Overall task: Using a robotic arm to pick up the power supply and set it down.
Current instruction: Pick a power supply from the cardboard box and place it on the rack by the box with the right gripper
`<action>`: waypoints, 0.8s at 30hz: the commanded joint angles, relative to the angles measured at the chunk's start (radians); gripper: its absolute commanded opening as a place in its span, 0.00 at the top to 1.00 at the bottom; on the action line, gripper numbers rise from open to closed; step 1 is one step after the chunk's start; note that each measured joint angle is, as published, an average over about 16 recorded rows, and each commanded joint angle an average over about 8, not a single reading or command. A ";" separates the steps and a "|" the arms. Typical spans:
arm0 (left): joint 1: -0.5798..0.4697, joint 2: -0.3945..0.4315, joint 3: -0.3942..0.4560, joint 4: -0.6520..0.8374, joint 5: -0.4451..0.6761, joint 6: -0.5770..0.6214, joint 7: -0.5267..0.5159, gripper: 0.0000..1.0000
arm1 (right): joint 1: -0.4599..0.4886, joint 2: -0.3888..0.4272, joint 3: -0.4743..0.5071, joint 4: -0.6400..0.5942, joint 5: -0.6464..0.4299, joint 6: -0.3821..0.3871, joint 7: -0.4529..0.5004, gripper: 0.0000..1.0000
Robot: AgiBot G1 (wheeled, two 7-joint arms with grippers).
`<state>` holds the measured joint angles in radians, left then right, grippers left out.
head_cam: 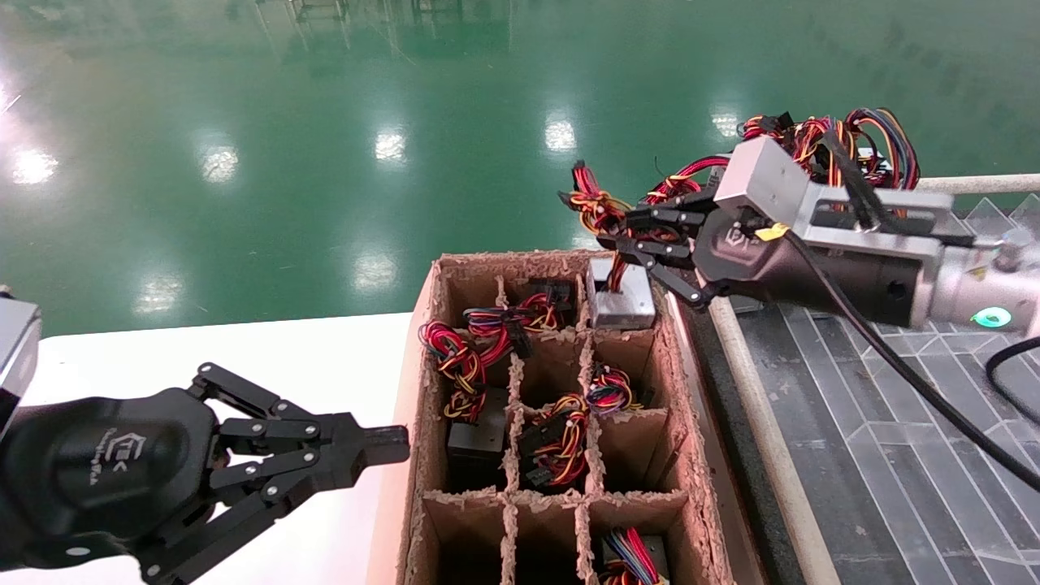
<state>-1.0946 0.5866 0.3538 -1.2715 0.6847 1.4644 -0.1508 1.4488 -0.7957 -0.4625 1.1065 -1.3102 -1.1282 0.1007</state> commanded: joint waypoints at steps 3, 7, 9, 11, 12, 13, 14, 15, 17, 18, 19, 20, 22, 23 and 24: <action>0.000 0.000 0.000 0.000 0.000 0.000 0.000 1.00 | 0.044 0.020 0.003 0.056 -0.019 -0.019 -0.028 1.00; 0.000 0.000 0.000 0.000 0.000 0.000 0.000 1.00 | 0.108 0.036 0.004 0.110 -0.061 -0.029 -0.076 1.00; 0.000 0.000 0.000 0.000 0.000 0.000 0.000 1.00 | 0.138 0.045 0.003 0.141 -0.091 -0.028 -0.101 1.00; 0.000 0.000 0.000 0.000 0.000 0.000 0.000 1.00 | 0.163 0.056 0.003 0.169 -0.120 -0.026 -0.119 1.00; 0.000 0.000 0.000 0.000 0.000 0.000 0.000 1.00 | 0.174 0.061 0.003 0.181 -0.133 -0.025 -0.125 1.00; 0.000 0.000 0.000 0.000 0.000 0.000 0.000 1.00 | 0.184 0.066 0.004 0.191 -0.145 -0.022 -0.129 1.00; 0.000 0.000 0.000 0.000 0.000 0.000 0.000 1.00 | 0.193 0.071 0.005 0.200 -0.154 -0.020 -0.133 1.00; 0.000 0.000 0.000 0.000 0.000 0.000 0.000 1.00 | 0.201 0.076 0.007 0.208 -0.162 -0.017 -0.137 1.00; 0.000 0.000 0.000 0.000 0.000 0.000 0.000 1.00 | 0.215 0.084 0.015 0.219 -0.168 -0.010 -0.147 1.00; 0.000 0.000 0.000 0.000 0.000 0.000 0.000 1.00 | 0.221 0.088 0.020 0.224 -0.170 -0.006 -0.155 1.00; 0.000 0.000 0.000 0.000 0.000 0.000 0.000 1.00 | 0.226 0.092 0.025 0.227 -0.170 -0.002 -0.163 1.00; 0.000 0.000 0.000 0.000 0.000 0.000 0.000 1.00 | 0.231 0.097 0.030 0.229 -0.171 0.002 -0.172 1.00; 0.000 0.000 0.000 0.000 0.000 0.000 0.000 1.00 | 0.240 0.105 0.039 0.232 -0.173 0.008 -0.190 1.00; 0.000 0.000 0.000 0.000 0.000 0.000 0.000 1.00 | 0.243 0.111 0.042 0.233 -0.174 0.010 -0.197 1.00; 0.000 0.000 0.000 0.000 0.000 0.000 0.000 1.00 | 0.245 0.116 0.045 0.233 -0.176 0.011 -0.203 1.00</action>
<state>-1.0947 0.5865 0.3542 -1.2715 0.6845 1.4643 -0.1506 1.6891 -0.6764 -0.4210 1.3381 -1.4868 -1.1229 -0.0923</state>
